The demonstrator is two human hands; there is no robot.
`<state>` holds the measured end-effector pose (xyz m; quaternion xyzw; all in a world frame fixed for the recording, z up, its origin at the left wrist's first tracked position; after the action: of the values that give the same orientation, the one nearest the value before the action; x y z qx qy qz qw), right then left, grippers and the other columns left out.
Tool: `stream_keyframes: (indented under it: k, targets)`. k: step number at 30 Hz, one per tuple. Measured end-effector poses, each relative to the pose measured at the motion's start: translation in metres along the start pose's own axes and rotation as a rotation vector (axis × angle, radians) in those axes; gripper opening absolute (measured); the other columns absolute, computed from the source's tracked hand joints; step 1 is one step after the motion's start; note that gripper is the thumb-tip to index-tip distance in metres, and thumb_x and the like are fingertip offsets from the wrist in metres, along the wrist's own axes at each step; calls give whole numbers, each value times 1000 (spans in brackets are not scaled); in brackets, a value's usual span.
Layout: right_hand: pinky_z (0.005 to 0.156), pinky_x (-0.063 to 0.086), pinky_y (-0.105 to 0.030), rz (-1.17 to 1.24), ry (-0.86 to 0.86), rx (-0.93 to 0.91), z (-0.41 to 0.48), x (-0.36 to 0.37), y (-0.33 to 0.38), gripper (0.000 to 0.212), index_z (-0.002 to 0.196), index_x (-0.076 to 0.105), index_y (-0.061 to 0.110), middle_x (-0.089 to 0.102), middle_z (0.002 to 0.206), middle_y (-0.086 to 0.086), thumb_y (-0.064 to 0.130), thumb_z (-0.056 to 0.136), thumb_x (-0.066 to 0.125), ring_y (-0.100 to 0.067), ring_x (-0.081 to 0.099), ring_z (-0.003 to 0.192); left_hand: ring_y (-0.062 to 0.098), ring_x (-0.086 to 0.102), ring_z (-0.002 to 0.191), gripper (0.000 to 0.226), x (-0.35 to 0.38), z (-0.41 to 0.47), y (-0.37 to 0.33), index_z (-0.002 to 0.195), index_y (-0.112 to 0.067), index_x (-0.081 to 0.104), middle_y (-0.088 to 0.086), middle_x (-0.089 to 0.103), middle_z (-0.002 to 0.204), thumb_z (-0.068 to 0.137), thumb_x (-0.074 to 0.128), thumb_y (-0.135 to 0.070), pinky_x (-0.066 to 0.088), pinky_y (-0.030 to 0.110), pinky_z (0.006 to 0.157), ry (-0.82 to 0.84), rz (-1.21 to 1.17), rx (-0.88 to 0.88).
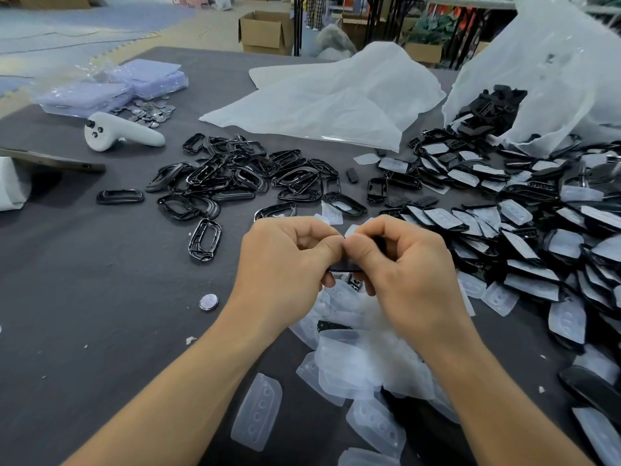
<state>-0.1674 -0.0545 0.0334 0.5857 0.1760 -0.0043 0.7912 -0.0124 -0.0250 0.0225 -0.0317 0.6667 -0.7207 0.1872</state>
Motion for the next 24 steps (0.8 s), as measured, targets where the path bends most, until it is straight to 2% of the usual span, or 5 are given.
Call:
stream_keyframes:
  k: [4, 7, 13, 18, 24]
  targets:
    - [45, 44, -21, 126, 21, 48, 1, 0, -1, 27, 85, 74, 21, 68, 61, -1, 8, 103, 58, -13, 57, 48, 14, 64, 44, 21, -5, 1, -4, 74, -26, 78, 1, 70, 55, 87, 77, -9, 46, 18, 48, -20, 12, 40]
    - [47, 49, -27, 252, 22, 117, 2, -1, -6, 30, 97, 75, 17, 72, 68, -10, 4, 106, 49, -26, 65, 52, 15, 65, 44, 23, -8, 2, -3, 73, -29, 79, 0, 70, 55, 86, 77, -9, 48, 20, 47, -47, 12, 26]
    - [55, 53, -22, 135, 84, 99, -1, 7, -5, 32, 99, 72, 33, 73, 67, -4, 2, 91, 69, -16, 67, 55, 17, 66, 47, 8, -10, 3, 3, 72, -33, 78, 1, 71, 58, 76, 72, -30, 47, 24, 49, -68, -9, -12]
    - [51, 50, -22, 194, -2, 156, 2, -1, -12, 33, 94, 75, 27, 71, 63, -8, -5, 89, 68, -18, 61, 50, 20, 65, 52, 13, -5, 4, 10, 81, -30, 82, 6, 74, 66, 79, 73, -39, 49, 28, 53, 23, -49, -93]
    - [51, 51, -26, 264, -5, 197, 4, -3, -14, 33, 94, 78, 22, 71, 65, -12, -9, 88, 67, -22, 61, 50, 17, 61, 51, 11, -6, 6, 13, 97, -8, 77, 12, 74, 68, 88, 74, -2, 48, 22, 49, 97, -90, -152]
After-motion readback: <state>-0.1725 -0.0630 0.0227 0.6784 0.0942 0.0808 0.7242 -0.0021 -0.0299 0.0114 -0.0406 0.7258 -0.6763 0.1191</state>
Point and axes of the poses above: each hand's wrist, its own z-axis towards the middle knuckle, its own x-axis out of the palm, y = z × x, the point moved 8 cm from there along z, towards the middle knuckle
